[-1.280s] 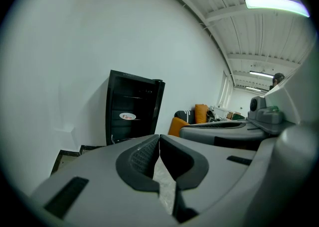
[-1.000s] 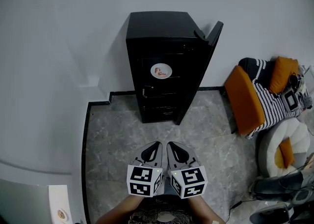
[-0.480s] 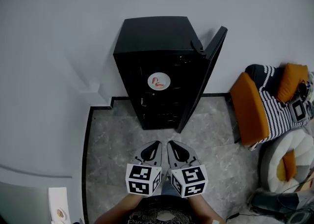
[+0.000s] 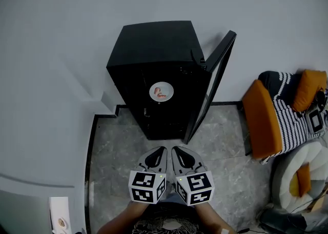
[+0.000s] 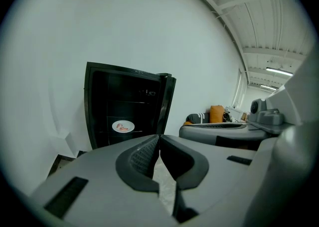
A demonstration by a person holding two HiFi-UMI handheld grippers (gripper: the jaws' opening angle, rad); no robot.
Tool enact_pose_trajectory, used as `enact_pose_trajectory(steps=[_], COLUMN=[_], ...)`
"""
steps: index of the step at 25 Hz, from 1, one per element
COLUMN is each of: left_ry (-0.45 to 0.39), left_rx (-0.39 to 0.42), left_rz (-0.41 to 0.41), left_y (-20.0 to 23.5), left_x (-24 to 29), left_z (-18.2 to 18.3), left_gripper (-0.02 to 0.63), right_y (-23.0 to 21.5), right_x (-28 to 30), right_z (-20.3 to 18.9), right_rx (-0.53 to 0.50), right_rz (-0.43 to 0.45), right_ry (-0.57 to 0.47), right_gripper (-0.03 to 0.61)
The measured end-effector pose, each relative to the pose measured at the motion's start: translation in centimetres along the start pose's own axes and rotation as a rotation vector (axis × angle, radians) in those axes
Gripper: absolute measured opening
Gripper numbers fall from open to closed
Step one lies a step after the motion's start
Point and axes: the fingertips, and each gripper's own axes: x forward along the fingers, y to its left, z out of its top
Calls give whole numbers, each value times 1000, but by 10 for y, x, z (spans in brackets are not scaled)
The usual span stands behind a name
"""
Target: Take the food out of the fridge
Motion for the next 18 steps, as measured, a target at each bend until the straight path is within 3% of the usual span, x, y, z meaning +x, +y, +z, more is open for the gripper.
enact_pose_trajectory(steps=[12, 18], left_ry=[-7, -20], left_rx=[-48, -137], left_rz=[21, -36], left_y=[8, 22], left_x=[33, 63], left_z=[10, 14], left_gripper=[17, 18], right_y=[-25, -37], right_x=[19, 40], right_z=[9, 11], right_rx=[-7, -17], right_rz=[9, -20], right_ry=[14, 32], right_gripper=[23, 23])
